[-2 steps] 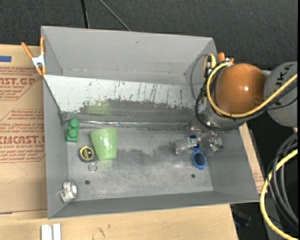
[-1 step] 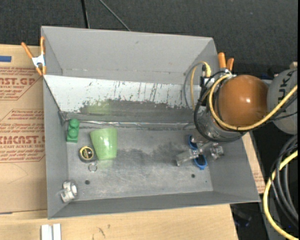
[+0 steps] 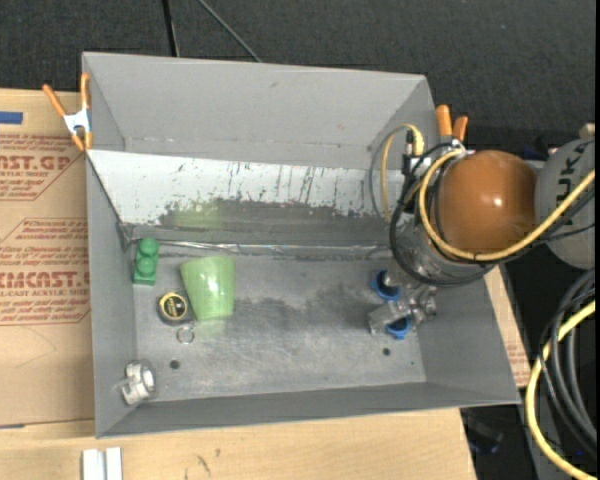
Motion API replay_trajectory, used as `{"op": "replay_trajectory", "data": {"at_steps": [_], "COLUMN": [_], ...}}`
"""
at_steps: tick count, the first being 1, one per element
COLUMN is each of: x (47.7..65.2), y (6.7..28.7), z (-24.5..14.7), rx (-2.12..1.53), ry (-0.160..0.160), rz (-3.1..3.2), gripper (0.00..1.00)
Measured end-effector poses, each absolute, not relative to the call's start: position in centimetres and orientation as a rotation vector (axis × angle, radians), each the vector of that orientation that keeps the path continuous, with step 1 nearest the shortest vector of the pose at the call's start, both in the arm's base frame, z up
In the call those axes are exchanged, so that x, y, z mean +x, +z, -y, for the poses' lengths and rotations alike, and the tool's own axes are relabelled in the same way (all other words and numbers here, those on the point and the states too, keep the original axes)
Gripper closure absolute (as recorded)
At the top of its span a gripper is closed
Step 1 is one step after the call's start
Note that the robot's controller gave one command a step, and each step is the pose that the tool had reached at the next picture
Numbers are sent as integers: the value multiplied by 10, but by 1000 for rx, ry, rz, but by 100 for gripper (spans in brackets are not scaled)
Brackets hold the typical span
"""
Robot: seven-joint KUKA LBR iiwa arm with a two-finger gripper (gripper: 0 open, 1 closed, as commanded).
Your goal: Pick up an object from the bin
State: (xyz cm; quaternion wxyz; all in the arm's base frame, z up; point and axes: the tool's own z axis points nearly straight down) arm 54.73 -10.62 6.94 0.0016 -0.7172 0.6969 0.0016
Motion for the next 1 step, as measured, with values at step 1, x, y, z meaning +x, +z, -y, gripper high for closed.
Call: {"op": "replay_trajectory", "data": {"at_steps": [1], "x": [547], "y": [208], "z": [104], "rx": [-2317], "ry": [-8], "rz": [-2113], "gripper": [100]}}
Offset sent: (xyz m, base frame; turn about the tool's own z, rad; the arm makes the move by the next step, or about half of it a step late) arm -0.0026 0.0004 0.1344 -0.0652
